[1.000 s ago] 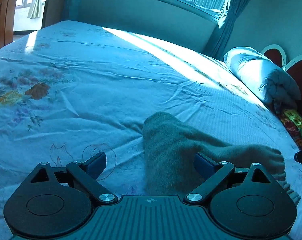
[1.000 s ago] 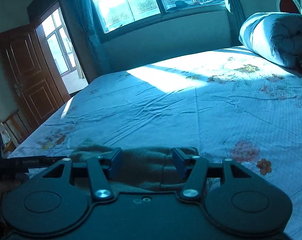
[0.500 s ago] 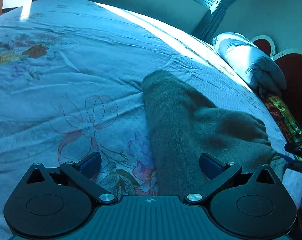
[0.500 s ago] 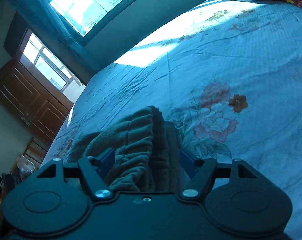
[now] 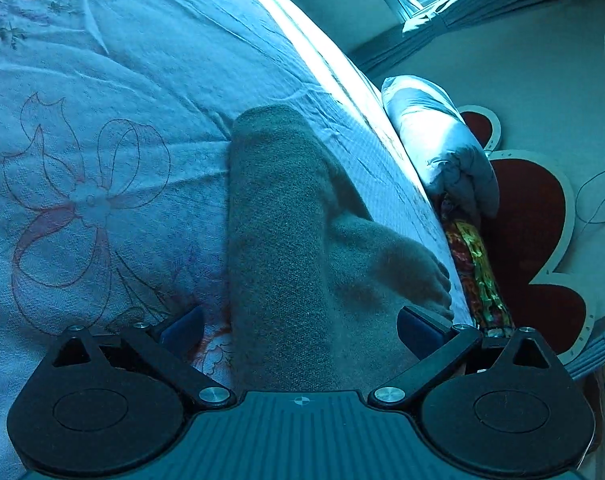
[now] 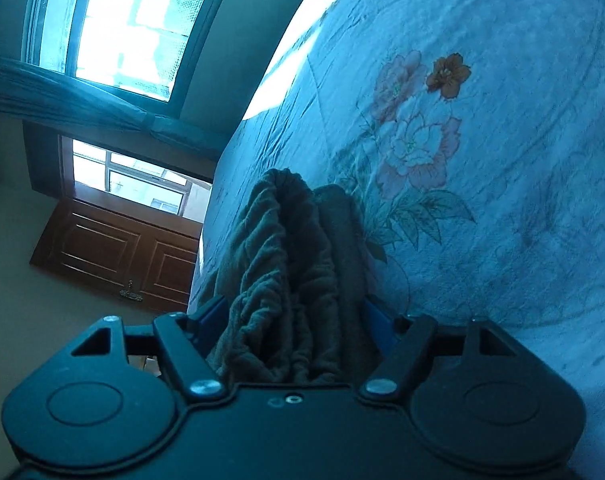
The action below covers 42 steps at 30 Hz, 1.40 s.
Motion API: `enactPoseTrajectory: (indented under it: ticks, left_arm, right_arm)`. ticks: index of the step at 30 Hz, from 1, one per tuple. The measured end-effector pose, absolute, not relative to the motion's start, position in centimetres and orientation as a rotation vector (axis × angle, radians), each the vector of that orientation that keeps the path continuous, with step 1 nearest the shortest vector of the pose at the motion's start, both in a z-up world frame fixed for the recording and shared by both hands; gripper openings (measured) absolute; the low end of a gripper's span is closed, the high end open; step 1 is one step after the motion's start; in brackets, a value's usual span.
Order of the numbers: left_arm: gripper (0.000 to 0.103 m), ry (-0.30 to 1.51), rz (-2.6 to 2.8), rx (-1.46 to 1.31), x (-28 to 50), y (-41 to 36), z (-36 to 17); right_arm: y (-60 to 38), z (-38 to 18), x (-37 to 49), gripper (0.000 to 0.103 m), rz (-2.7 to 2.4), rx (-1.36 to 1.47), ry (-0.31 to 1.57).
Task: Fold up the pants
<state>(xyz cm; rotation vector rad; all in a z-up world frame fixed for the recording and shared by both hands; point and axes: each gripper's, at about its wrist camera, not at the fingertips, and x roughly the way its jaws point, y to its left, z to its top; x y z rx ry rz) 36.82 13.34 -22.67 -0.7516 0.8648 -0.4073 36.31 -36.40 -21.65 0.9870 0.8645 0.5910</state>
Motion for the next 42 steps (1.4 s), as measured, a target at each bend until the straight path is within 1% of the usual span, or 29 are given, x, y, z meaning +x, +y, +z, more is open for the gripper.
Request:
enactPoseTrajectory:
  ticks: [2, 3, 4, 5, 7, 10, 11, 12, 13, 14, 15, 16, 17, 18, 19, 20, 21, 23, 25, 29, 33, 37, 39, 40, 41, 42]
  left_arm:
    - [0.089, 0.868, -0.389, -0.744, 37.2, 13.2, -22.8]
    - [0.08, 0.871, -0.376, -0.75, 37.3, 13.3, -23.0]
    - [0.074, 0.876, -0.372, -0.757, 37.5, 13.5, -23.1]
    - [0.072, 0.881, -0.373, -0.762, 37.5, 13.9, -23.2]
    - [0.061, 0.894, -0.38, -0.766, 37.3, 14.6, -23.4]
    - [0.059, 0.895, -0.394, -0.804, 37.4, 15.1, -24.0]
    - [0.059, 0.893, -0.4, -0.812, 37.7, 15.1, -24.2]
    - [0.059, 0.891, -0.409, -0.823, 37.9, 14.9, -24.3]
    - [0.059, 0.89, -0.418, -0.831, 38.2, 14.6, -24.5]
    - [0.059, 0.891, -0.428, -0.834, 38.5, 14.3, -24.6]
    - [0.059, 0.89, -0.44, -0.841, 38.8, 13.9, -24.8]
    - [0.059, 0.889, -0.45, -0.845, 39.0, 13.7, -24.8]
    - [0.059, 0.889, -0.454, -0.838, 39.0, 13.5, -24.7]
    - [0.057, 0.889, -0.455, -0.823, 39.0, 13.3, -24.6]
    - [0.049, 0.888, -0.452, -0.801, 38.9, 13.1, -24.6]
    - [0.047, 0.886, -0.452, -0.783, 38.9, 12.9, -24.6]
    - [0.045, 0.875, -0.457, -0.783, 38.7, 12.9, -24.6]
    - [0.04, 0.853, -0.467, -0.802, 38.5, 12.9, -24.6]
    - [0.03, 0.82, -0.479, -0.838, 38.3, 13.4, -24.2]
    - [0.028, 0.773, -0.514, -0.831, 39.3, 13.7, -22.1]
    - [0.028, 0.718, -0.525, -0.81, 42.4, 14.4, -19.5]
    - [0.028, 0.661, -0.495, -0.801, 46.4, 16.5, -17.6]
    - [0.028, 0.646, -0.459, -0.801, 48.7, 18.0, -17.5]
    - [0.028, 0.642, -0.424, -0.795, 49.9, 18.9, -17.7]
    - [0.028, 0.648, -0.399, -0.784, 50.6, 19.4, -18.1]
    - [0.028, 0.673, -0.365, -0.769, 51.6, 20.1, -18.9]
  right_arm:
    - [-36.1, -21.7, 36.6, 0.068, 0.594, 0.976, 0.878]
    - [-36.2, -21.6, 36.7, 0.062, 0.584, 0.966, 0.882]
    - [-36.3, -21.5, 36.7, 0.058, 0.569, 0.963, 0.879]
    - [-37.0, -21.5, 36.6, 0.055, 0.562, 0.992, 0.87]
    - [-37.8, -21.5, 36.0, 0.054, 0.568, 1.017, 0.87]
    - [-37.4, -21.8, 35.8, 0.055, 0.601, 1.006, 0.894]
    - [-36.9, -21.8, 36.1, 0.059, 0.612, 0.998, 0.9]
    - [-36.3, -21.8, 36.4, 0.066, 0.625, 0.987, 0.905]
    - [-35.6, -21.7, 36.8, 0.07, 0.638, 0.976, 0.91]
    - [-35.0, -21.6, 37.2, 0.076, 0.648, 0.967, 0.916]
    - [-34.4, -21.4, 37.6, 0.079, 0.654, 0.951, 0.922]
    - [-33.9, -21.2, 37.9, 0.078, 0.649, 0.933, 0.926]
    - [-33.8, -21.2, 38.1, 0.075, 0.645, 0.918, 0.93]
    - [-33.6, -21.1, 38.1, 0.06, 0.642, 0.897, 0.933]
    - [-33.5, -21.1, 38.1, 0.05, 0.639, 0.87, 0.937]
    - [-33.6, -21.1, 37.9, 0.044, 0.643, 0.861, 0.932]
    - [-33.8, -20.8, 37.6, 0.039, 0.65, 0.849, 0.923]
    - [-33.8, -19.8, 37.1, 0.036, 0.659, 0.826, 0.893]
    - [-33.6, -18.4, 37.0, 0.035, 0.682, 0.805, 0.865]
    - [-32.8, -14.7, 38.7, 0.034, 0.757, 0.728, 0.824]
    - [-31.9, -12.0, 42.8, 0.034, 0.805, 0.69, 0.789]
    - [-29.4, -10.8, 49.4, 0.034, 0.847, 0.682, 0.763]
    - [-27.7, -11.3, 52.6, 0.035, 0.866, 0.684, 0.767]
    - [-26.8, -12.3, 54.2, 0.035, 0.871, 0.685, 0.789]
    - [-26.2, -13.6, 55.7, 0.039, 0.853, 0.684, 0.824]
    - [-25.6, -15.1, 56.8, 0.049, 0.8, 0.638, 0.856]
